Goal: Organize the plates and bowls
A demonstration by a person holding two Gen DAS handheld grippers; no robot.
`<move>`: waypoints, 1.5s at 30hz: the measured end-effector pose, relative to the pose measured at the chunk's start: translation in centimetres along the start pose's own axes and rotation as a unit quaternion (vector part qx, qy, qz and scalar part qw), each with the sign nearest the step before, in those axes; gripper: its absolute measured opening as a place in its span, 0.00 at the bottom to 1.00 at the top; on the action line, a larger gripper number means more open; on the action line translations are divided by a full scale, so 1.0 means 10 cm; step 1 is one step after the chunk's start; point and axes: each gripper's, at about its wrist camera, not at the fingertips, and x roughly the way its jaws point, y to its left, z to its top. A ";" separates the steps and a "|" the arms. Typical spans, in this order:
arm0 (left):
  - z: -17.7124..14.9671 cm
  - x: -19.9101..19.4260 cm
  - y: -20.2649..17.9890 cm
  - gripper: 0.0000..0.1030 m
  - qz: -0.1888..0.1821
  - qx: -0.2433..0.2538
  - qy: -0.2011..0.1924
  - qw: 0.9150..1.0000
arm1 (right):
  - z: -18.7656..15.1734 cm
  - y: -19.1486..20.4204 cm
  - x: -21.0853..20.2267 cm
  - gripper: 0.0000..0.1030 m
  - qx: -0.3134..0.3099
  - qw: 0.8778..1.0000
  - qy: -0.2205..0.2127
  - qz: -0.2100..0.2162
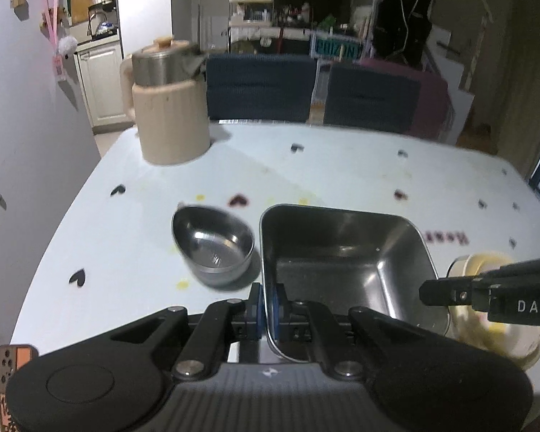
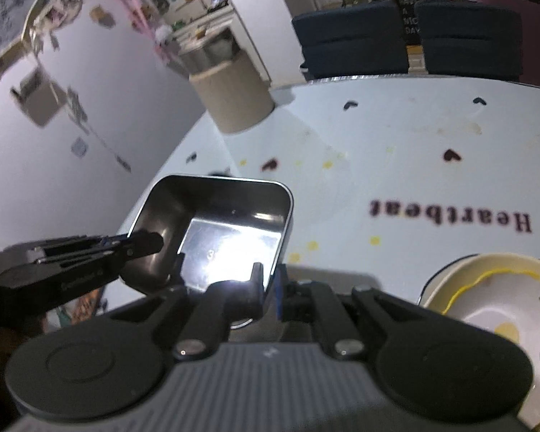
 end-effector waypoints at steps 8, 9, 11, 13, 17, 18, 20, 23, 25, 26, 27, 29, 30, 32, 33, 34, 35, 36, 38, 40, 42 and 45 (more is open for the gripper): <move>-0.11 0.09 0.01 0.05 0.011 0.018 0.025 0.999 | -0.13 0.12 0.29 0.09 -0.019 0.998 0.054 -0.015; -0.11 0.09 0.00 0.05 0.010 0.020 0.026 0.999 | -0.14 0.13 0.33 0.09 -0.022 0.998 0.060 -0.018; -0.12 0.12 -0.01 0.05 0.010 0.025 0.031 0.999 | -0.18 0.14 0.36 0.09 -0.026 0.997 0.070 -0.023; -0.14 0.15 -0.04 0.05 0.012 0.033 0.038 0.999 | -0.22 0.14 0.37 0.10 -0.030 0.996 0.079 -0.028; -0.19 0.23 -0.06 0.05 0.015 0.043 0.052 0.998 | -0.22 0.14 0.41 0.10 -0.030 0.995 0.090 -0.038; -0.20 0.24 -0.06 0.05 0.016 0.043 0.055 0.997 | -0.22 0.14 0.41 0.10 -0.030 0.995 0.090 -0.038; -0.21 0.26 -0.04 0.05 0.015 0.041 0.057 0.997 | -0.20 0.15 0.40 0.10 -0.031 0.995 0.090 -0.037; -0.24 0.29 -0.05 0.03 0.022 0.050 0.059 0.997 | -0.22 0.15 0.39 0.10 -0.034 0.994 0.093 -0.037; -0.26 0.32 -0.05 0.03 0.025 0.053 0.065 0.996 | -0.21 0.17 0.44 0.10 -0.035 0.994 0.095 -0.037; -0.27 0.33 -0.05 0.03 0.025 0.055 0.068 0.996 | -0.20 0.17 0.47 0.10 -0.035 0.994 0.097 -0.039; -0.27 0.35 -0.06 0.03 0.027 0.057 0.069 0.996 | -0.19 0.18 0.48 0.10 -0.036 0.994 0.098 -0.040; -0.29 0.37 -0.05 0.03 0.030 0.059 0.072 0.995 | -0.20 0.16 0.47 0.10 -0.034 0.994 0.101 -0.038; -0.29 0.38 -0.06 0.03 0.029 0.060 0.074 0.995 | -0.19 0.15 0.46 0.10 -0.032 0.994 0.101 -0.037; -0.30 0.40 -0.06 0.04 0.028 0.061 0.077 0.995 | -0.18 0.16 0.48 0.10 -0.035 0.994 0.101 -0.038; -0.30 0.41 -0.06 0.04 0.028 0.062 0.078 0.995 | -0.19 0.16 0.49 0.10 -0.036 0.993 0.101 -0.040; -0.31 0.42 -0.06 0.04 0.027 0.064 0.081 0.994 | -0.19 0.16 0.50 0.10 -0.036 0.993 0.102 -0.040; -0.31 0.43 -0.07 0.05 0.027 0.066 0.083 0.994 | -0.18 0.16 0.51 0.10 -0.035 0.993 0.103 -0.041; -0.31 0.45 -0.07 0.05 0.027 0.068 0.086 0.994 | -0.18 0.16 0.52 0.09 -0.035 0.993 0.103 -0.042; -0.32 0.47 -0.08 0.06 0.028 0.071 0.090 0.993 | -0.17 0.16 0.54 0.09 -0.034 0.993 0.104 -0.047; -0.33 0.49 -0.07 0.07 0.029 0.073 0.092 0.993 | -0.17 0.17 0.56 0.09 -0.032 0.993 0.104 -0.048; -0.34 0.51 -0.06 0.07 0.029 0.072 0.095 0.992 | -0.17 0.17 0.57 0.09 -0.032 0.993 0.104 -0.048; -0.34 0.54 -0.06 0.10 0.030 0.074 0.099 0.992 | -0.17 0.16 0.57 0.09 -0.030 0.993 0.106 -0.046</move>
